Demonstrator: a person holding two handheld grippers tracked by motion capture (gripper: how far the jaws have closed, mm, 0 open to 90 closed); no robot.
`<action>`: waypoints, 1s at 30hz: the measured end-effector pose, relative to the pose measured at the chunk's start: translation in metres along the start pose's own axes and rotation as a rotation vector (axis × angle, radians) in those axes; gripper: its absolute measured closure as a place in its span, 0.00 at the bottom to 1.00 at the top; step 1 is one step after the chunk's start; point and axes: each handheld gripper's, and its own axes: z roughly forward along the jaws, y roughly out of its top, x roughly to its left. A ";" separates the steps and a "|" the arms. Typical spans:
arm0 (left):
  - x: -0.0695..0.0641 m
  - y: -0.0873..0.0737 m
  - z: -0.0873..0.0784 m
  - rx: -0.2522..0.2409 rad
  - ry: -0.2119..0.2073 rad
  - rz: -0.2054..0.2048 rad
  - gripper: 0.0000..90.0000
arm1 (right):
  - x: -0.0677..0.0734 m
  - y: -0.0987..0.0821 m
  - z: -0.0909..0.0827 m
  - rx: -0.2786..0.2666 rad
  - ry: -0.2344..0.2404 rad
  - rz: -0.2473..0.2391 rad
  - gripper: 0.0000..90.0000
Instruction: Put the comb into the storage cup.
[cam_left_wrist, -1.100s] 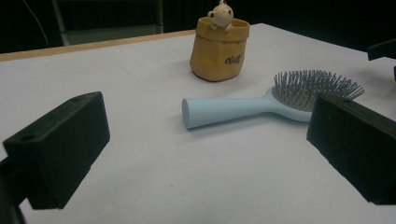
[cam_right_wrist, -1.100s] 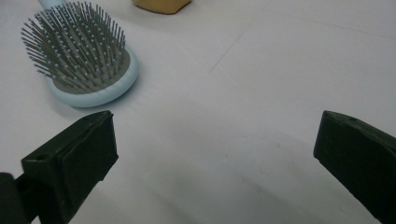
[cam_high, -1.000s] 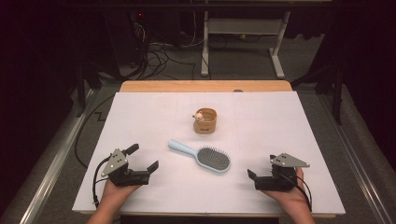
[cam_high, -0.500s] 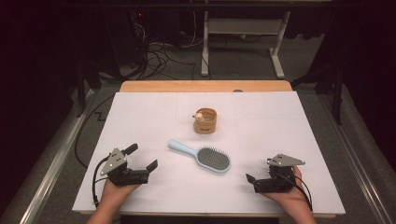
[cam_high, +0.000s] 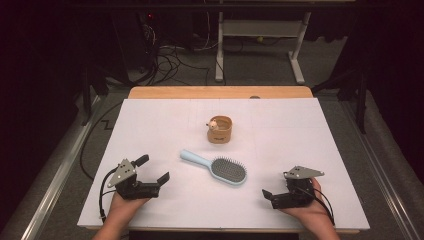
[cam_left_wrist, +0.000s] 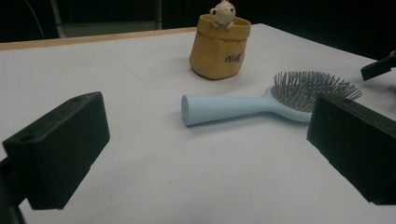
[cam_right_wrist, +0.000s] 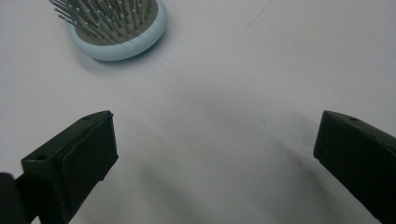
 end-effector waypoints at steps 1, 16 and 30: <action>0.000 0.000 0.000 0.000 0.000 -0.001 0.00 | 0.001 0.000 0.000 -0.004 -0.003 -0.004 0.00; 0.002 0.001 -0.002 -0.010 -0.011 -0.012 0.00 | 0.018 0.021 0.019 -0.010 0.033 -0.036 0.00; 0.001 0.001 -0.001 -0.007 -0.014 -0.008 0.00 | 0.024 0.041 0.036 0.077 0.063 -0.101 0.00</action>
